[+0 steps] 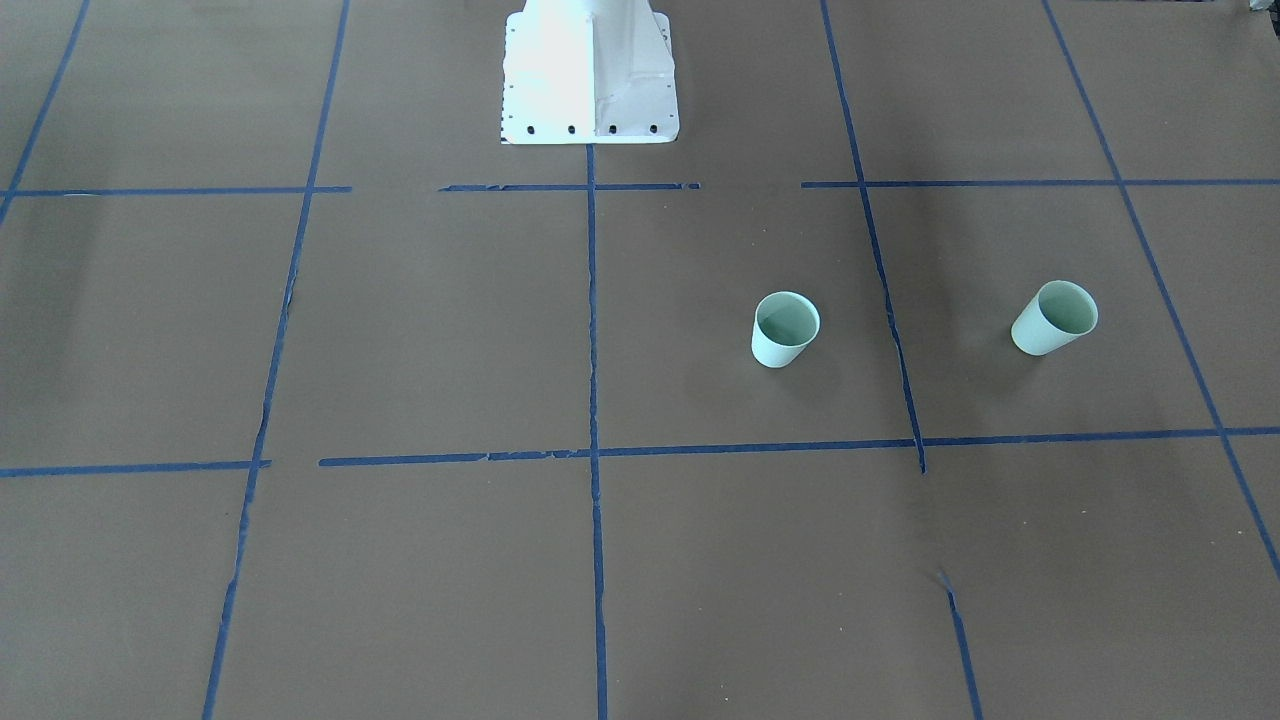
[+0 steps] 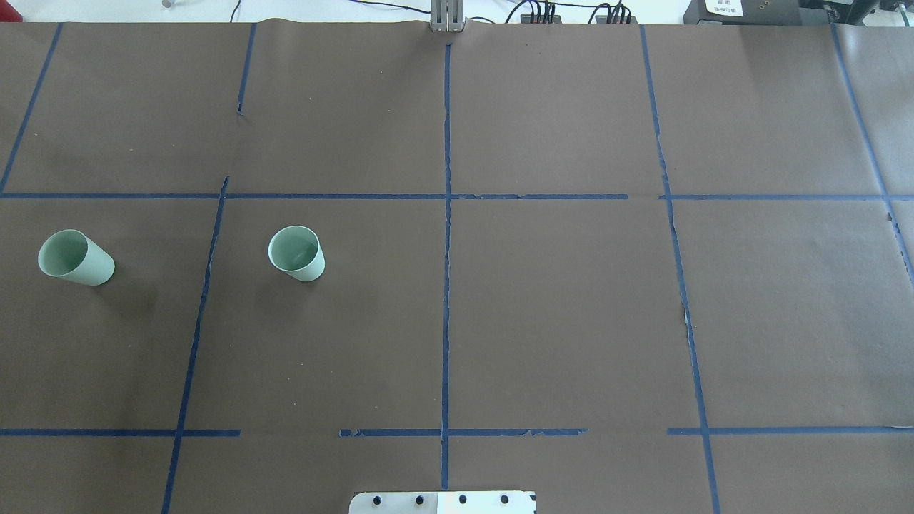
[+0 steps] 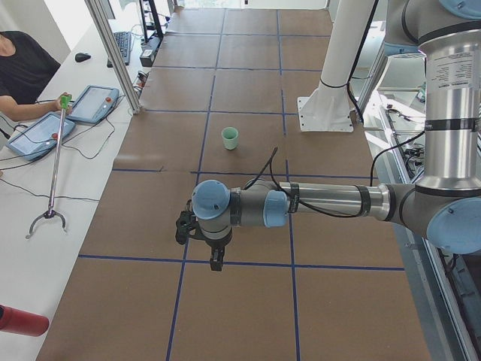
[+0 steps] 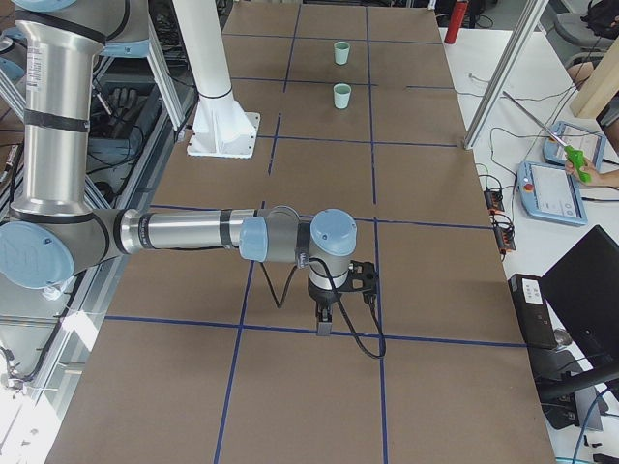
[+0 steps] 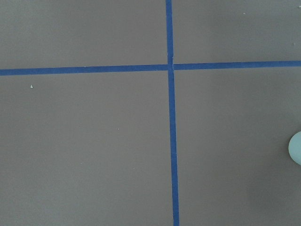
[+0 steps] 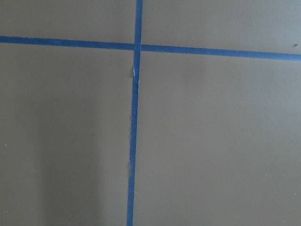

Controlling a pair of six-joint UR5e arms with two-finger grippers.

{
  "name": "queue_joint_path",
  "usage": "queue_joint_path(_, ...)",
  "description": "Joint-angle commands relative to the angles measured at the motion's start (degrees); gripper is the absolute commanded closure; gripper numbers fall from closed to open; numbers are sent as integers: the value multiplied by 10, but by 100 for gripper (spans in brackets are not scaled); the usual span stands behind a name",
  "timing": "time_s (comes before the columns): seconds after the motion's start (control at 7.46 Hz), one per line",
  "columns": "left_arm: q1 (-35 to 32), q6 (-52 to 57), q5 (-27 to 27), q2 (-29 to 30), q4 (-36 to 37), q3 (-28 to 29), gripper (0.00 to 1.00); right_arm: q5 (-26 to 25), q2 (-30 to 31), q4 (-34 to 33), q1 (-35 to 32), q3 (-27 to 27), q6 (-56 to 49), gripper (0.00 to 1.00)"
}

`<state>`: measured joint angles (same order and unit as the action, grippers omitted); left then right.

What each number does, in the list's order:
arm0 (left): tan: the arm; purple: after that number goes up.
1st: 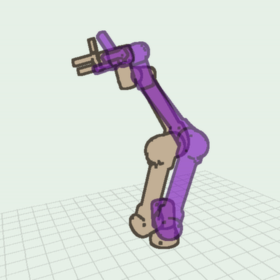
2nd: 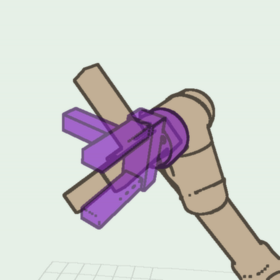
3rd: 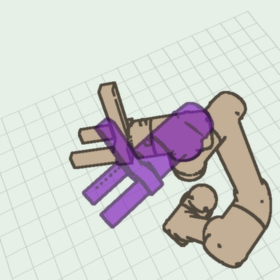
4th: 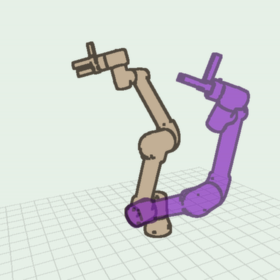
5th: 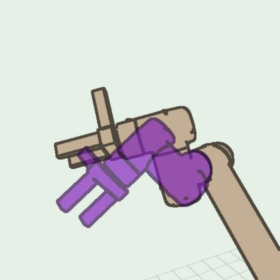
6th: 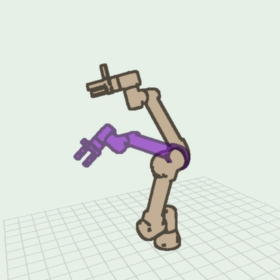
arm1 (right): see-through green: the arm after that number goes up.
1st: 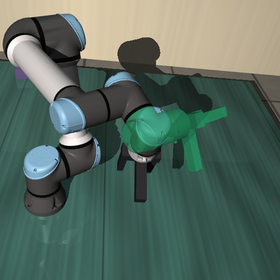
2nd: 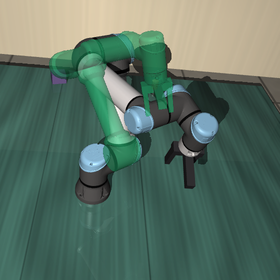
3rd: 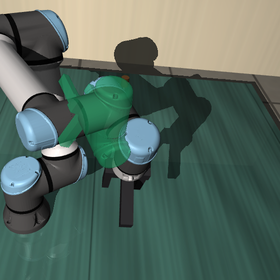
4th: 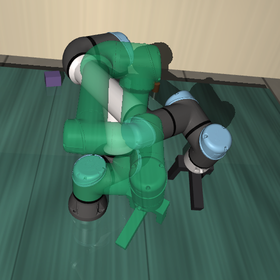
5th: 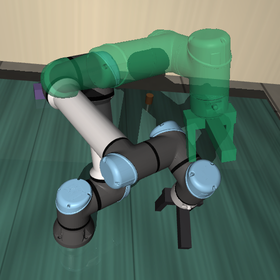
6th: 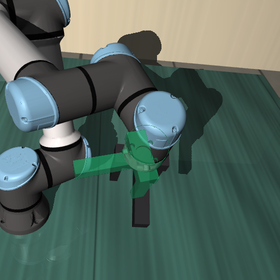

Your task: Stack cups

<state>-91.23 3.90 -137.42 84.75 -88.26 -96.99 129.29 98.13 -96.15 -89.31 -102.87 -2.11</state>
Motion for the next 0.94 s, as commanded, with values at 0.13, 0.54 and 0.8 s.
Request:
queue_joint_path(0.13, 0, 0, -1, 8, -4, -3, 0, 0, 0, 0, -1, -1, 0, 0)
queue_joint_path(0.54, 0, -5, -2, 14, -7, -36, 0, 0, 0, 0, -1, 0, 0, 0)
queue_joint_path(0.8, 0, -18, -1, 16, -38, -42, 0, 0, 0, 0, 0, -1, 0, 0)
